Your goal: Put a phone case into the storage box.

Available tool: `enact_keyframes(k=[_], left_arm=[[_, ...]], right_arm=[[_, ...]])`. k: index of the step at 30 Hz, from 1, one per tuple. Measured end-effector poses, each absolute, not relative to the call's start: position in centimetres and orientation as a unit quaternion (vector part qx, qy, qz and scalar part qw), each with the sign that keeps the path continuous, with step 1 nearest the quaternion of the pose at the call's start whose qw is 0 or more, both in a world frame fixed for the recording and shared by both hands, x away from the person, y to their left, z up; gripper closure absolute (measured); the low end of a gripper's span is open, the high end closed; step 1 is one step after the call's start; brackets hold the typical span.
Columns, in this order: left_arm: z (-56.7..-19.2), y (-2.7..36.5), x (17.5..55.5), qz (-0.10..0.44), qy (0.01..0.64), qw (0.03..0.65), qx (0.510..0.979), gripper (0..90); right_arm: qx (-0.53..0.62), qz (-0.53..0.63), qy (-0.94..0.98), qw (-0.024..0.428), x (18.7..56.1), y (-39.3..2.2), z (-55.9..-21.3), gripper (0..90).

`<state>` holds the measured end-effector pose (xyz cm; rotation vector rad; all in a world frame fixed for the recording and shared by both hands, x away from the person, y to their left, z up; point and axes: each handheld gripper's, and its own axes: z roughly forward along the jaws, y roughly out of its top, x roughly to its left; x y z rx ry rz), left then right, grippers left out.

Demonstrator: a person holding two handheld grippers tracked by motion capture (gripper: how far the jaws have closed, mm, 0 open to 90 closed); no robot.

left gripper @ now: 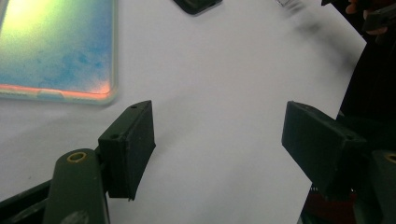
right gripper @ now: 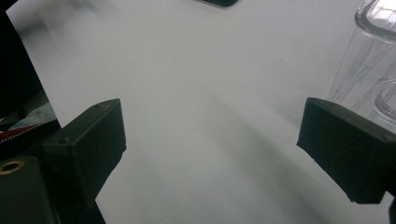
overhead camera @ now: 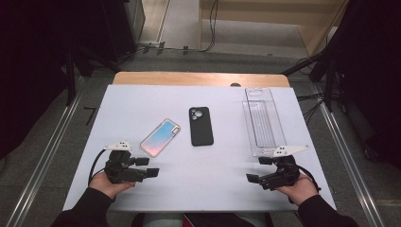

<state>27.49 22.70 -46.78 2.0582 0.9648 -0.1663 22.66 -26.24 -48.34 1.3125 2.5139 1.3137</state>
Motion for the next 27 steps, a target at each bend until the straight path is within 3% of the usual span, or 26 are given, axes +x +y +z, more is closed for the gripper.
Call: enact_keyframes(k=[27], left_arm=[[-46.79, 23.08, 27.22, -0.065, 0.388, 0.418, 0.819, 25.7]], right_arm=[[0.416, 0.417, 0.808, 0.009, 22.95, -25.94, -48.35, 6.2]])
